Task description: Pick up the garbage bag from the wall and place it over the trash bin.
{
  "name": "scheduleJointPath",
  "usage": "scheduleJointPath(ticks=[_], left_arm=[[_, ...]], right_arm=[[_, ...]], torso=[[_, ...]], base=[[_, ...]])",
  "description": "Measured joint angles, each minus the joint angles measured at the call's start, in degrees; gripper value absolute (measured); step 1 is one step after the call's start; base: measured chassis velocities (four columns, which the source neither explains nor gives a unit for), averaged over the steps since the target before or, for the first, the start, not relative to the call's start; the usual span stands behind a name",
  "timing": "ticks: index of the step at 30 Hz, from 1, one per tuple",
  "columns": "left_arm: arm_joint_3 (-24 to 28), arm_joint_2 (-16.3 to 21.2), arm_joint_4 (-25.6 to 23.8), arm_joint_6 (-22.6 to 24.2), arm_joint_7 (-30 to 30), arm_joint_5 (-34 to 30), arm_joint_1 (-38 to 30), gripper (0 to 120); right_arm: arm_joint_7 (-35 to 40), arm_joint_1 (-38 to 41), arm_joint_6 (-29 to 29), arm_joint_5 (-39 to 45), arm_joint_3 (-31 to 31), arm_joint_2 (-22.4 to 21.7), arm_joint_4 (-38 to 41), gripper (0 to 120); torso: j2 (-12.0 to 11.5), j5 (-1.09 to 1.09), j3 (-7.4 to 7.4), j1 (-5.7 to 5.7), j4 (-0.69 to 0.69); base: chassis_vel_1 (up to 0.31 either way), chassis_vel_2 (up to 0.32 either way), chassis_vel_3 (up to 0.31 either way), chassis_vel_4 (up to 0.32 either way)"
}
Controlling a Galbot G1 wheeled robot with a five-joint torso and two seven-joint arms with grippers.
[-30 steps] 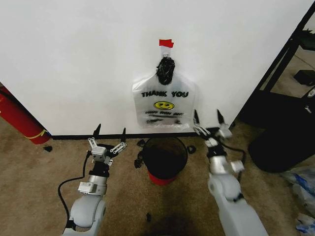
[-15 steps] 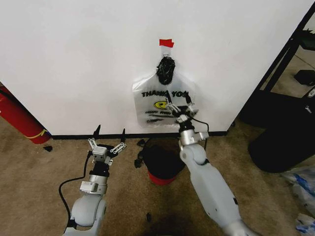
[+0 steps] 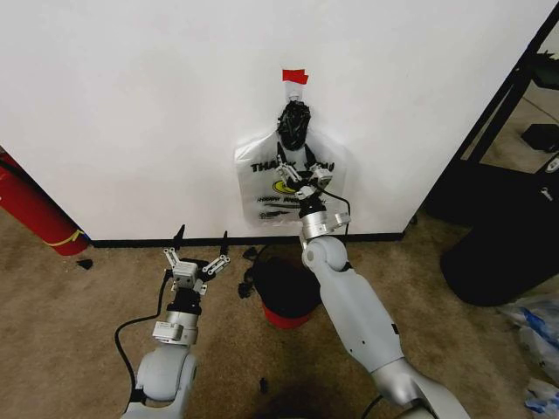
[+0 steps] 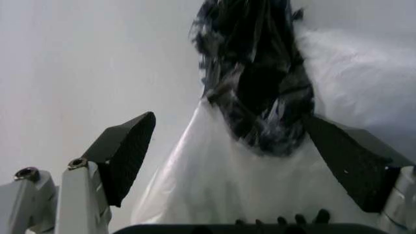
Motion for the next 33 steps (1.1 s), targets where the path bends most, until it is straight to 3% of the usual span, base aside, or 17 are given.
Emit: scheduleJointPath(ticks=[19,33], left_arm=[[-0.1,1.7,1.1,-0.3,-0.2,-0.3,-0.3,100],[-0.2,3.2,2.1,-0.5,-0.7,-0.6,-0.7,100]], right_arm=[[0.9,0.1,0.3,-4.3,1.7,1.2,-1.3,93],[0.8,1.0,0.6,-6.2,3.3,2.0,-4.1,84]], torso=[[0.0,0.0,0.0,0.0,0.0],[0.0,0.0,0.0,0.0,0.0]], base=[[0.0,0.0,0.0,0.0],[0.0,0.0,0.0,0.0]])
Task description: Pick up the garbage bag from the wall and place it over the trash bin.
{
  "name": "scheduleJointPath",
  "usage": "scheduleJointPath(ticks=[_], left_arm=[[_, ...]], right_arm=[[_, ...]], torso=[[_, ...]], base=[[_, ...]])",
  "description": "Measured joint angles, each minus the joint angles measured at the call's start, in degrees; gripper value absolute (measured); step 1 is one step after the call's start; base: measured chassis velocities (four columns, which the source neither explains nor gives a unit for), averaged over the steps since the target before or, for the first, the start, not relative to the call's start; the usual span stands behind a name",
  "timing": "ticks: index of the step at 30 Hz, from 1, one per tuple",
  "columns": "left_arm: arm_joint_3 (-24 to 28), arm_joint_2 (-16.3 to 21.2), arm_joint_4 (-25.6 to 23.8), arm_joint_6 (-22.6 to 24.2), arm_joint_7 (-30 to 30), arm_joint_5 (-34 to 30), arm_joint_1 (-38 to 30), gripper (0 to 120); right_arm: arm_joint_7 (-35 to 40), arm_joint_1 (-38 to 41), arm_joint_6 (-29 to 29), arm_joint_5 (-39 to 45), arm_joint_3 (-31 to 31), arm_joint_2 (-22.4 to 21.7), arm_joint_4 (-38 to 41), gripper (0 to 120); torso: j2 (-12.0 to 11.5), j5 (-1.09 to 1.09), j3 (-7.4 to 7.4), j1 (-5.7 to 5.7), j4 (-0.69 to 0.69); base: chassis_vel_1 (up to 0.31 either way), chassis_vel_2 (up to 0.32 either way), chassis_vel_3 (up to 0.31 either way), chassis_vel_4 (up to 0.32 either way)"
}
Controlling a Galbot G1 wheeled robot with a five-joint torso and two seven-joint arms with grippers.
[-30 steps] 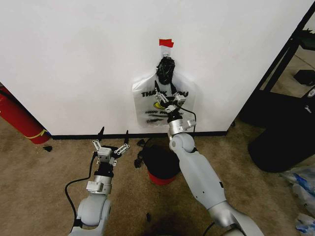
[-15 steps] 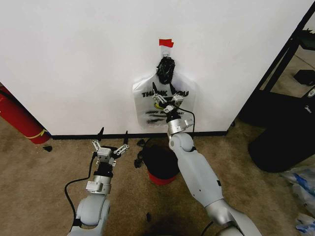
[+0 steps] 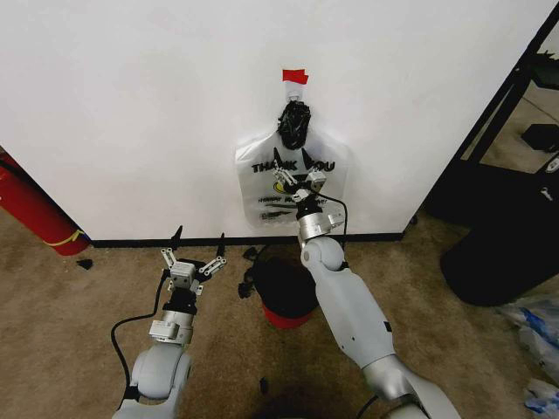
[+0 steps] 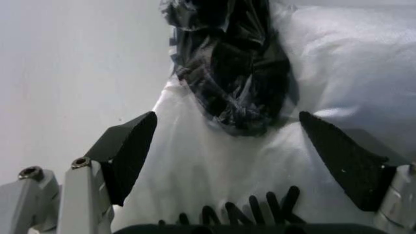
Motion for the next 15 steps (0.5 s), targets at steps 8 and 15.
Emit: scheduleJointPath(ticks=[8,15], left_arm=[[0.0,-0.2,1.0,-0.4,-0.1,0.0,-0.2,100],[0.0,-0.3,1.1,-0.6,-0.2,0.0,-0.1,100]], right_arm=[[-0.2,0.8,0.2,-0.1,0.4,0.0,-0.8,71],[-0.9,1.1,0.2,0.1,0.2,0.1,-0.8,41]], torso=[[0.0,0.0,0.0,0.0,0.0],[0.0,0.0,0.0,0.0,0.0]], base=[[0.0,0.0,0.0,0.0],[0.0,0.0,0.0,0.0]])
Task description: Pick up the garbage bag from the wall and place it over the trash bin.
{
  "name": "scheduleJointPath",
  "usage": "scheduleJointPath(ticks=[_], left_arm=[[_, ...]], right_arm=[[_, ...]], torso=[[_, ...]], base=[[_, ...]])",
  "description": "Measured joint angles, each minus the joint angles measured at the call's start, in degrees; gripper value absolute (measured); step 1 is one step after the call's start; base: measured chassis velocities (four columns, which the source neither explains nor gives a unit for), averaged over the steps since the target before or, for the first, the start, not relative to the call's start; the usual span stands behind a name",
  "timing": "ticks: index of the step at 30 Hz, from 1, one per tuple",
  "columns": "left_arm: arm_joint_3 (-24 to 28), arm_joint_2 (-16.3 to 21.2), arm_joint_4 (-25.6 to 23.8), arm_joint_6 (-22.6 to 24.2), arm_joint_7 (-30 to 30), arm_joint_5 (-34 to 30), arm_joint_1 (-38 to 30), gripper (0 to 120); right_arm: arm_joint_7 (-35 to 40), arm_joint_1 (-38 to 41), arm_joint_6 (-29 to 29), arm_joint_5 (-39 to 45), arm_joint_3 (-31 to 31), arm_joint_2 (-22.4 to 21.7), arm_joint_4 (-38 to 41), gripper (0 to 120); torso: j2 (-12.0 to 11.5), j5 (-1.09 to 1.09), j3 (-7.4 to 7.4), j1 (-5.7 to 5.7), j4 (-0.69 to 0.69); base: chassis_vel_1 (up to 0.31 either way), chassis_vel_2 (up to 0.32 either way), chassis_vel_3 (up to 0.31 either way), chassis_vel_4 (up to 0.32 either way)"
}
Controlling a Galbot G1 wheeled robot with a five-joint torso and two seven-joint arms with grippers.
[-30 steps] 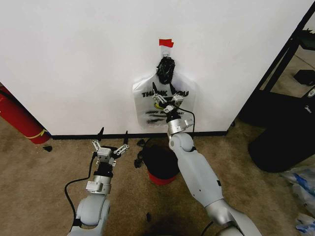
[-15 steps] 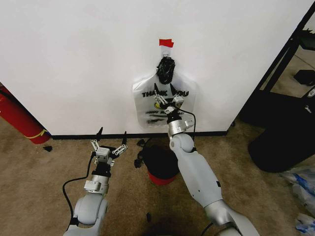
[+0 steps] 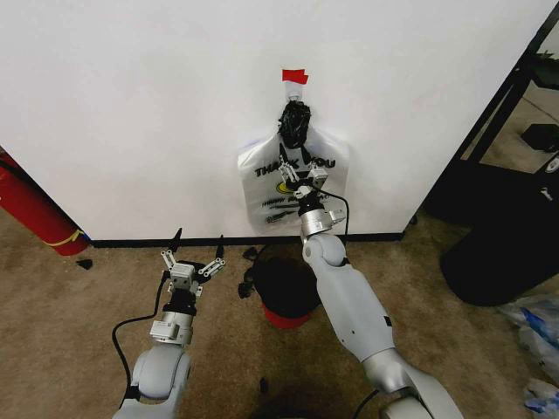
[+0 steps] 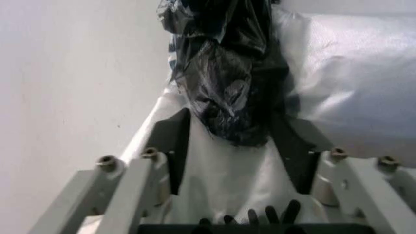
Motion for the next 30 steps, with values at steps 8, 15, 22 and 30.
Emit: scheduleJointPath(ticks=[8,15,22,30], left_arm=[[-0.2,0.0,0.0,-0.2,0.0,0.0,0.2,100],[-0.2,-0.2,-0.1,-0.4,0.0,0.2,0.4,100],[-0.2,-0.2,-0.1,-0.5,0.0,0.3,0.6,100],[-0.2,-0.2,-0.4,-0.8,-0.1,0.4,0.9,100]], right_arm=[[-0.1,0.5,0.0,0.1,0.2,0.0,0.0,39],[0.0,0.8,0.0,0.2,0.5,0.0,-0.1,15],[0.0,0.8,0.0,0.2,0.9,0.0,0.1,0],[0.0,-0.8,-0.3,0.1,0.8,-0.1,1.9,0]], torso=[[0.0,0.0,0.0,0.0,0.0],[0.0,0.0,0.0,0.0,0.0],[0.0,0.0,0.0,0.0,0.0],[0.0,0.0,0.0,0.0,0.0]], base=[[0.0,0.0,0.0,0.0],[0.0,0.0,0.0,0.0],[0.0,0.0,0.0,0.0],[0.0,0.0,0.0,0.0]])
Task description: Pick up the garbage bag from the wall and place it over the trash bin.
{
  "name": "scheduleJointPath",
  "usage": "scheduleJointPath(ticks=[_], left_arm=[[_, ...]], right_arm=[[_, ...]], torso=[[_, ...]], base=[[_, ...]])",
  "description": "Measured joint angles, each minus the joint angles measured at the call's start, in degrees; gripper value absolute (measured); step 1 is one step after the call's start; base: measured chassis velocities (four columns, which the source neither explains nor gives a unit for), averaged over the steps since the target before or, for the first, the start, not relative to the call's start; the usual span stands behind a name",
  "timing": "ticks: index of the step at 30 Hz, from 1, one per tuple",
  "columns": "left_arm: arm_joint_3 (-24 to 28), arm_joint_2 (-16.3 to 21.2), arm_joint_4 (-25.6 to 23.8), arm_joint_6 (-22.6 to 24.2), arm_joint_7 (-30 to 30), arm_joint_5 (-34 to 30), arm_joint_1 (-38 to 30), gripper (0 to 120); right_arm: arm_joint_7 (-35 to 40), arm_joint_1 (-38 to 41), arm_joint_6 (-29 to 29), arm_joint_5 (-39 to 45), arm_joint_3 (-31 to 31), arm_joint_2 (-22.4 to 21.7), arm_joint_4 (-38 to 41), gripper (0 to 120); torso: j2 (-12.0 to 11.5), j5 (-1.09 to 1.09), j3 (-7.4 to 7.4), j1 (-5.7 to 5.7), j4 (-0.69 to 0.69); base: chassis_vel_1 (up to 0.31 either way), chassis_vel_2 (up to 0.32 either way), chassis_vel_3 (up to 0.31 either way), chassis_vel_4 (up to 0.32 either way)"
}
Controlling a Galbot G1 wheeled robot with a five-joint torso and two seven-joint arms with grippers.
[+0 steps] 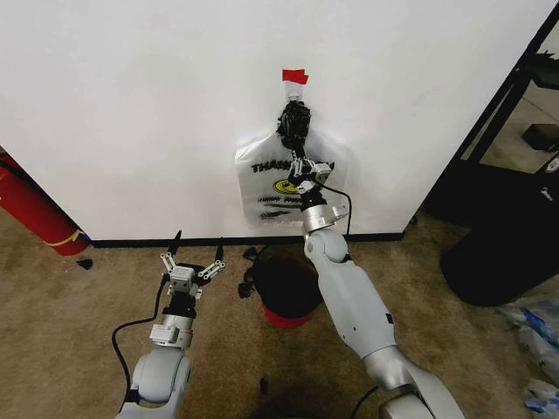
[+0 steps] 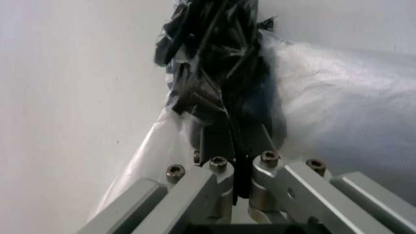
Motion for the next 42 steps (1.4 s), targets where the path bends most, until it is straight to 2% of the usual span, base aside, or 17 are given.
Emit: scheduleJointPath(ticks=[11,16,32,42], left_arm=[[-0.3,1.3,-2.1,-0.2,-0.2,-0.7,0.9,100],[-0.1,1.7,-3.4,-0.3,-0.2,-0.7,1.7,100],[-0.3,2.2,-6.0,-1.5,-0.3,-1.5,3.7,100],[0.3,1.2,-5.7,-2.0,-0.3,-1.6,3.4,100]], right_arm=[[-1.7,-8.7,-0.1,0.1,0.2,-3.7,6.2,0],[-3.7,-16.4,0.0,0.0,1.8,-5.5,11.1,0],[-7.7,-30.2,2.4,-1.8,6.7,-6.7,19.1,0],[-13.9,-40.2,4.6,-2.1,12.0,-8.1,21.8,0]], torso=[[0.0,0.01,0.0,0.0,0.0],[0.0,0.0,-0.01,0.0,0.0],[0.0,0.0,-0.01,-0.01,0.0],[0.0,0.0,0.0,0.0,-0.01]], base=[[0.0,0.0,0.0,0.0],[0.0,0.0,0.0,0.0],[0.0,0.0,0.0,0.0],[0.0,0.0,0.0,0.0]])
